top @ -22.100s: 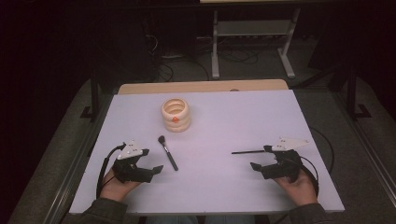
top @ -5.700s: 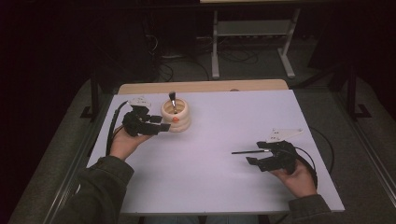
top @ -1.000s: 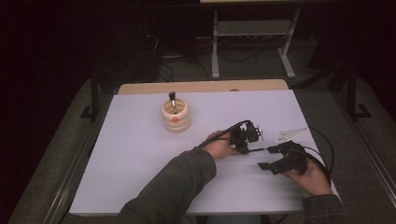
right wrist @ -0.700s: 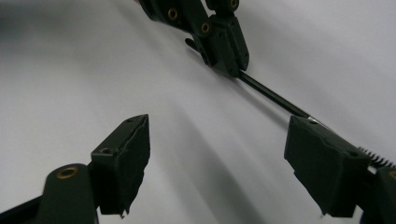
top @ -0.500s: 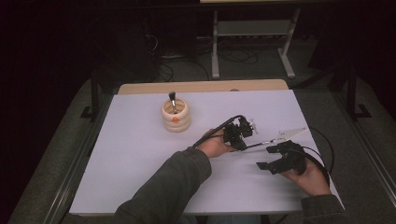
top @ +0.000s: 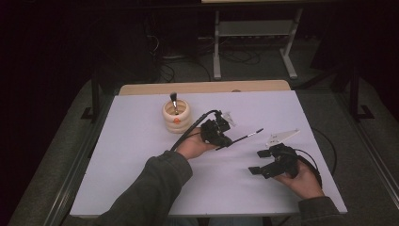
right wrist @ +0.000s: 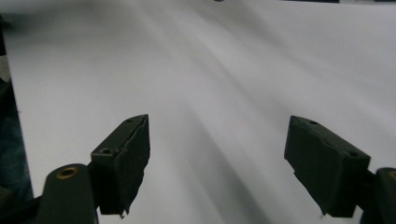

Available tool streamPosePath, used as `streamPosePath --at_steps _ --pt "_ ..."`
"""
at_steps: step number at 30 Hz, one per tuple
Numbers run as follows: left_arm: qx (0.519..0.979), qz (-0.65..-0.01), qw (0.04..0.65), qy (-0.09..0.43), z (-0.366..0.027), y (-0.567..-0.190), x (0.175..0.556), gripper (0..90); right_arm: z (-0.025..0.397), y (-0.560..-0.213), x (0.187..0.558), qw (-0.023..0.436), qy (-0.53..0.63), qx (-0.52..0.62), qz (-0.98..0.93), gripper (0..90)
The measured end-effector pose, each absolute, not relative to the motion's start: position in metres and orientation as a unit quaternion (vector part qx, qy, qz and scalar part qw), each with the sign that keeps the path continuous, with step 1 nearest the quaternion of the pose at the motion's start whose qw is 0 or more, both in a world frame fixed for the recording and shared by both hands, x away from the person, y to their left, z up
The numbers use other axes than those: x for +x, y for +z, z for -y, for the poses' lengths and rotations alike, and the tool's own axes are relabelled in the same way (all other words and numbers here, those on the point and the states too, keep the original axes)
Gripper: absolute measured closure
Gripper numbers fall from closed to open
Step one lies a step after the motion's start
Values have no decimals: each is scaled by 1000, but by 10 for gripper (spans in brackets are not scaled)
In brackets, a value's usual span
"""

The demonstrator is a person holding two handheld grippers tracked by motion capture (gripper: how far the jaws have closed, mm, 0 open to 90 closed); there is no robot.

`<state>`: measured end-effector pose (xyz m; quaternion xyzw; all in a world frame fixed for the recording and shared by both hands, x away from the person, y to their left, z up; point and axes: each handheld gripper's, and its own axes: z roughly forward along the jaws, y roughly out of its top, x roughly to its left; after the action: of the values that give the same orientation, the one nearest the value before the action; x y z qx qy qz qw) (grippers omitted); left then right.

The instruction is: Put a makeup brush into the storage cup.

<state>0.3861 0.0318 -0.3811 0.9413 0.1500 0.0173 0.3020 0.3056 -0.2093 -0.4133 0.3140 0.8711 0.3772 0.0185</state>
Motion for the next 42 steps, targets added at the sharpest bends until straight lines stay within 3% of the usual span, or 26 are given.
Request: streamPosePath --at_steps 12,19,31,42 --pt "921 -171 347 40 -89 -362 365 861 184 -404 317 -16 423 315 -849 205" --pt "914 -173 363 45 -109 -358 356 861 163 -398 324 -22 432 307 -848 247" --pt "898 -183 397 43 -139 -367 335 861 126 -380 342 -39 467 288 -835 383" --pt "896 -183 403 38 -149 -377 327 861 114 -385 356 -93 505 292 -807 632"
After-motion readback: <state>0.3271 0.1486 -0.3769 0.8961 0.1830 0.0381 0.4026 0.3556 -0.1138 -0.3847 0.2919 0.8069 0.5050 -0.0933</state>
